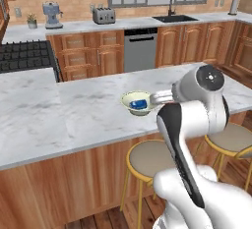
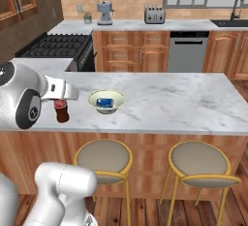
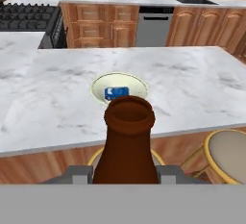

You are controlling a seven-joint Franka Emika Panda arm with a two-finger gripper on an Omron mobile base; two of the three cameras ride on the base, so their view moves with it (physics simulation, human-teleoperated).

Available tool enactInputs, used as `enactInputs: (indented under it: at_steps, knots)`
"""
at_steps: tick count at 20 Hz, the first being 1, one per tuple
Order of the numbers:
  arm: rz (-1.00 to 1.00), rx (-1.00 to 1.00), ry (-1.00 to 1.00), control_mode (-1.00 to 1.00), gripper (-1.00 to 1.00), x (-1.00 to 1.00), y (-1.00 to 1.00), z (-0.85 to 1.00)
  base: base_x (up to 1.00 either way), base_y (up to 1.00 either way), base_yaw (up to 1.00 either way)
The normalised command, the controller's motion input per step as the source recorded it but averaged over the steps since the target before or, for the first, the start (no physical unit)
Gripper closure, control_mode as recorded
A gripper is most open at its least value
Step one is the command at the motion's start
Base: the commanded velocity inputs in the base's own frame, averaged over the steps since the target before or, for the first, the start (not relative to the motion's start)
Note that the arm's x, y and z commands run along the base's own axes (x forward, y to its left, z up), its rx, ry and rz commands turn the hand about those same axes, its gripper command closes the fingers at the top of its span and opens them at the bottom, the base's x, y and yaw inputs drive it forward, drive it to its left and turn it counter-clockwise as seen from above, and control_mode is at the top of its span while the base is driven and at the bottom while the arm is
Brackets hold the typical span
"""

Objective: Open the fridge, grab two sodas, and place both sodas inside the bowl with ice on the dining counter.

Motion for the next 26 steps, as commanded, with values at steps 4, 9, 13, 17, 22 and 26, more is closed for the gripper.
enactInputs:
  at_steps: [4, 9, 13, 17, 22, 26]
  knots:
    - [-0.07, 0.0, 0.23, -1.0, 1.0, 1.0, 0.37, -0.14, 0.0, 0.0, 0.0]
    - [-0.01, 0.0, 0.34, -1.0, 1.0, 1.0, -0.04, -0.19, 0.0, 0.0, 0.0]
    - [0.0, 0.01, 0.31, -1.0, 1.0, 0.92, -0.29, -0.24, 0.0, 0.0, 0.0]
    - [0.0, 0.0, 0.18, -1.0, 1.0, 0.81, -0.25, -0.15, 0.0, 0.0, 0.0]
    - [0.02, 0.0, 0.08, -1.0, 1.0, 0.77, -0.32, -0.18, 0.0, 0.0, 0.0]
    - [0.19, -0.06, 0.08, -1.0, 1.0, 0.67, -0.09, -0.31, 0.0, 0.0, 0.0]
